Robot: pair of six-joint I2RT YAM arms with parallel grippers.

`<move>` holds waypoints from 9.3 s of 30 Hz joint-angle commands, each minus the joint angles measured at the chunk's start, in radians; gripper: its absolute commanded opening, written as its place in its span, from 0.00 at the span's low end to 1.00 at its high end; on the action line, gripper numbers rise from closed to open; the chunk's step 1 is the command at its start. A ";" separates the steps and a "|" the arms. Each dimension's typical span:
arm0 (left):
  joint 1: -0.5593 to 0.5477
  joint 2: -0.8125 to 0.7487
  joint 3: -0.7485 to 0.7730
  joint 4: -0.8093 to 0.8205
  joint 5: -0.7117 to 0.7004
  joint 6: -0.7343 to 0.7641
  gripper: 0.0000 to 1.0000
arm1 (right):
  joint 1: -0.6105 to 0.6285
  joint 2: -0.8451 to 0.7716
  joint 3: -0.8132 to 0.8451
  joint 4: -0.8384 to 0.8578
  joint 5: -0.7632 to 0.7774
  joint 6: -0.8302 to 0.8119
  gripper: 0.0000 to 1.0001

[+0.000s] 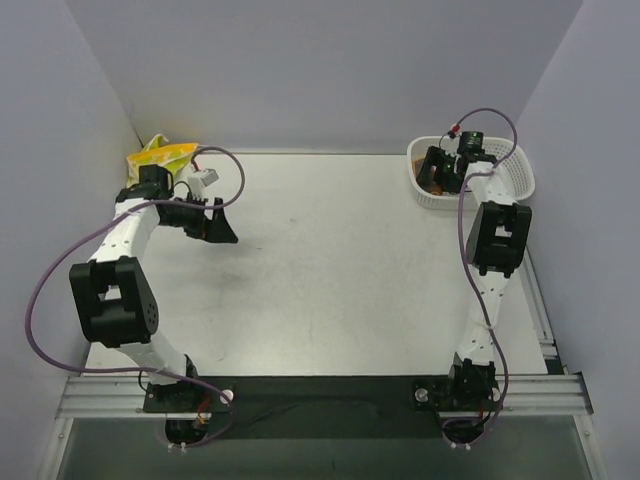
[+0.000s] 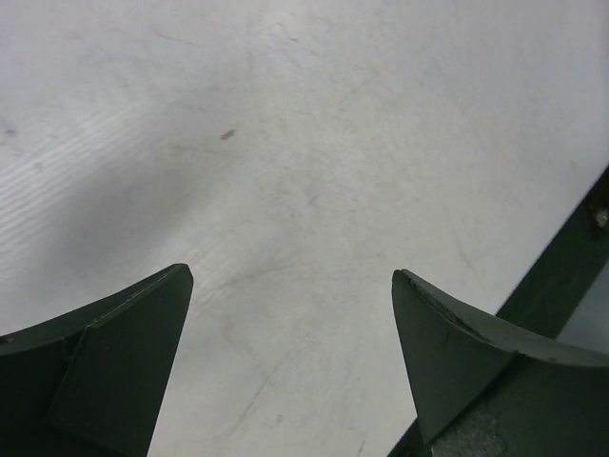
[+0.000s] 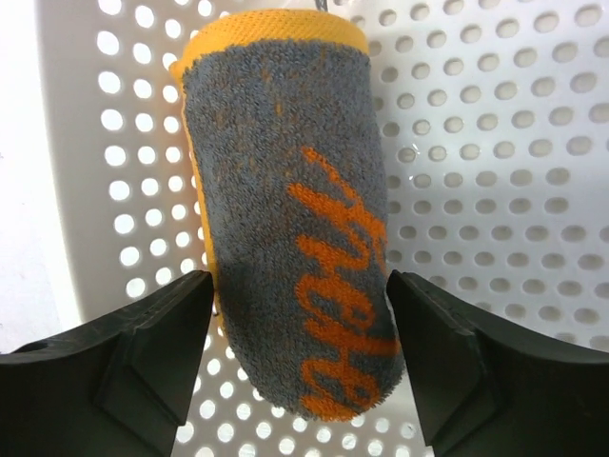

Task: Roll the towels
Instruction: Place the rolled towel into the container, then move the towel to the center of the board, then flatten the towel

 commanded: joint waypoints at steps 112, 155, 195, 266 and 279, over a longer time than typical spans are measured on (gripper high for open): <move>-0.280 0.230 -0.194 0.431 -0.086 -0.422 0.42 | 0.758 -0.435 -0.669 -0.212 -0.121 -0.422 0.52; -0.050 0.115 -0.195 0.029 -0.194 -0.026 0.09 | 0.223 -0.758 -0.956 -0.250 -0.066 -0.299 0.00; -0.154 0.409 0.179 0.196 -0.413 -0.081 0.34 | 0.229 -0.381 -0.652 -0.210 0.020 -0.208 0.15; -0.079 -0.060 -0.332 -0.060 -0.392 0.296 0.30 | 0.519 -0.616 -0.962 -0.424 0.130 -0.363 0.09; -0.082 0.006 -0.363 -0.072 -0.390 0.280 0.21 | 0.517 -0.588 -0.953 -0.430 0.123 -0.353 0.09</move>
